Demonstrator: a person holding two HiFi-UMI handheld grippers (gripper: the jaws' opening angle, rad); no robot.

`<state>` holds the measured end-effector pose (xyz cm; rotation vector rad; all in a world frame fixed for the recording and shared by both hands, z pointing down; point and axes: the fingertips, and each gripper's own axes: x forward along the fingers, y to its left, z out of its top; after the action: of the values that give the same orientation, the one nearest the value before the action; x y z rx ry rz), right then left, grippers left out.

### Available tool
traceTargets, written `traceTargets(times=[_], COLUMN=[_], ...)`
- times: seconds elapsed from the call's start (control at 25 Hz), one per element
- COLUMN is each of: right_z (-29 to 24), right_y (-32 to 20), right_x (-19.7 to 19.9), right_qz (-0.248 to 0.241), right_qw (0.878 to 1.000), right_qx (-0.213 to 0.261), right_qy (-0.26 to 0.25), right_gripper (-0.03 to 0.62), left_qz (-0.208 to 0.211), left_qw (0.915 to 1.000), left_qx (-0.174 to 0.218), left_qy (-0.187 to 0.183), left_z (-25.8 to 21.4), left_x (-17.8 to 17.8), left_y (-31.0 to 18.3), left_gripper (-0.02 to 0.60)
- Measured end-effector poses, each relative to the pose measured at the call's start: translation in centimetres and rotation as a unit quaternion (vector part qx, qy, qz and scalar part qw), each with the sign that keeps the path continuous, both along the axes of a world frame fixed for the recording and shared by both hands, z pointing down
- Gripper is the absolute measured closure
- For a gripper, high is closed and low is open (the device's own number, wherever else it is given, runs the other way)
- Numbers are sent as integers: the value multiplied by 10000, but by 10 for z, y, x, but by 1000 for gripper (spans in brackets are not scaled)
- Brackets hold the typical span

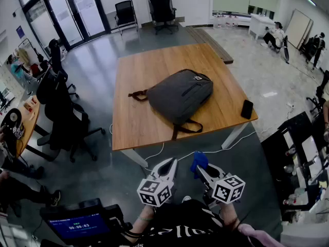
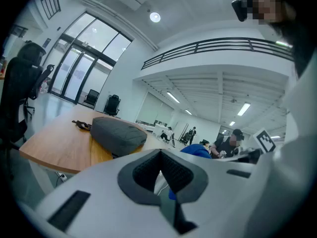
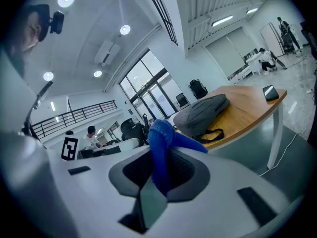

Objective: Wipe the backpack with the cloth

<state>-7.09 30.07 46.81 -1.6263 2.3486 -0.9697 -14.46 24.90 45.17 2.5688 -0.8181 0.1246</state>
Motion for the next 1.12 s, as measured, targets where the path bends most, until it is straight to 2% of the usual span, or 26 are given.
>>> traceTargets(times=[0.2, 0.56, 0.68, 0.84, 1.12], right_z=[5, 17, 21, 31, 46], right_y=[-1, -28, -47, -81, -168], right_x=[12, 31, 37, 44, 47], right_qz=[-132, -269, -330, -531, -1066], right_qw=[9999, 9996, 9994, 9983, 9930], right_qx=[-19, -86, -102, -172, -373], right_qy=[101, 38, 30, 156, 337], right_gripper=[528, 528, 528, 528, 528], left_qz=[-124, -319, -444, -584, -621], left_qw=[9999, 9993, 9985, 9979, 9977], left_qx=[-51, -114, -138, -178, -50], left_qy=[75, -180, -279, -218, -270], left_z=[3, 14, 23, 30, 25], left_x=[12, 19, 19, 26, 52], left_y=[-1, -24, -47, -88, -171], left_gripper=[584, 584, 584, 584, 584])
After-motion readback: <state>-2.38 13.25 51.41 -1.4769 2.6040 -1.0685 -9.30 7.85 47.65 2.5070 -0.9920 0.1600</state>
